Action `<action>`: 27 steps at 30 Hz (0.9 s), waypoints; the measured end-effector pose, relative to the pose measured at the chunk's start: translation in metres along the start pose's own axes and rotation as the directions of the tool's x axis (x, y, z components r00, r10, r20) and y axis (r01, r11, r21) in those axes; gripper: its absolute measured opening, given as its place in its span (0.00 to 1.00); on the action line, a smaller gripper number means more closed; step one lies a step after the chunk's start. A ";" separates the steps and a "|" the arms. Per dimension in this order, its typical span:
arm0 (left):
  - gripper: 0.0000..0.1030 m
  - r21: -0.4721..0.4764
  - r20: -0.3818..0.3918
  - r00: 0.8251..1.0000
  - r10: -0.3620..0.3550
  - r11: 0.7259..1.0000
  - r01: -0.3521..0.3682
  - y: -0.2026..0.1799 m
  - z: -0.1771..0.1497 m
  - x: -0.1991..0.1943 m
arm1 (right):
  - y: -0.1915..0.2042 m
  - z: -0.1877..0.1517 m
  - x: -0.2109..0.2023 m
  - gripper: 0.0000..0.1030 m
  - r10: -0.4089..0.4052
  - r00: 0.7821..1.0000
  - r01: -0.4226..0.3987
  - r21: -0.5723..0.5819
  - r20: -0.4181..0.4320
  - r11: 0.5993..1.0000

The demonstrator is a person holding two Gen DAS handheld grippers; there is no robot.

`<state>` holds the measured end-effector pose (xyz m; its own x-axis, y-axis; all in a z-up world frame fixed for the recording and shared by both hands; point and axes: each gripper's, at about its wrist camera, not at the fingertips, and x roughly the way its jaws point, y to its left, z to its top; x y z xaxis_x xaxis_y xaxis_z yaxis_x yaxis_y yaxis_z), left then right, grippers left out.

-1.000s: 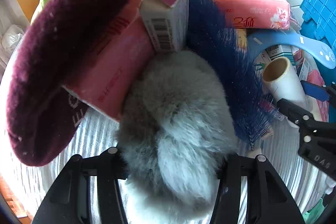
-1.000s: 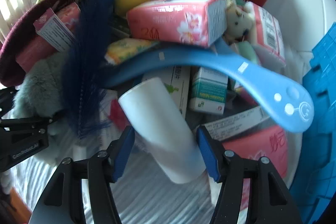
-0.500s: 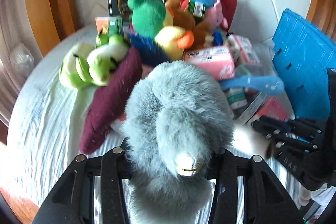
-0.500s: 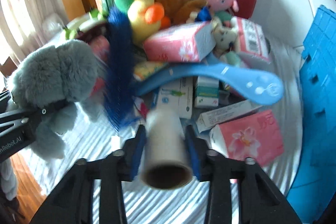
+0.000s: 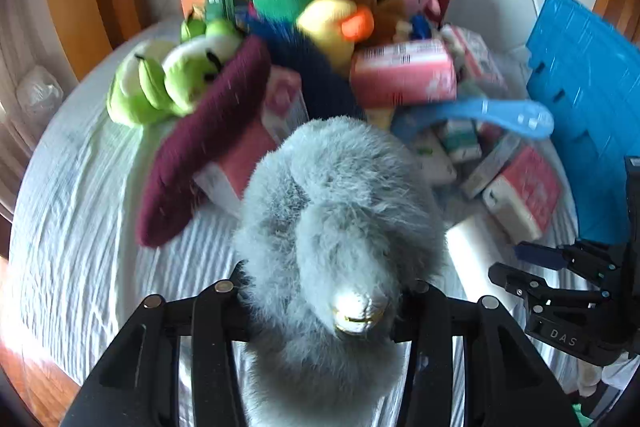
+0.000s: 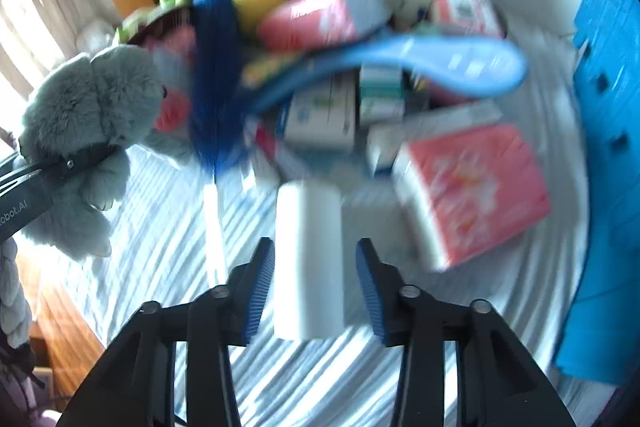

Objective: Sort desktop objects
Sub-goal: 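Grasp the grey fluffy plush with the left tool while the right grasps the white lint roller, then lift the grey plush and white roller and carry both over the blue crate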

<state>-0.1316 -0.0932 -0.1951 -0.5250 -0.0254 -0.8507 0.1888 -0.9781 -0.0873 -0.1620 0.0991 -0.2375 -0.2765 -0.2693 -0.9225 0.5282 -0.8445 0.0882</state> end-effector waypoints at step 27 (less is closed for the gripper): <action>0.37 0.188 0.268 0.959 -0.092 0.981 0.042 -0.079 0.059 -0.096 | -0.026 0.020 -0.181 0.44 -0.092 0.879 0.069 0.066 0.468 0.995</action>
<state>-0.1452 -0.0258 -0.0761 -0.7435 0.0104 -0.6687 0.0071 -0.9997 -0.0234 -0.1415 0.1603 -0.0653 -0.6672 -0.3753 -0.6434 0.4537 -0.8898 0.0486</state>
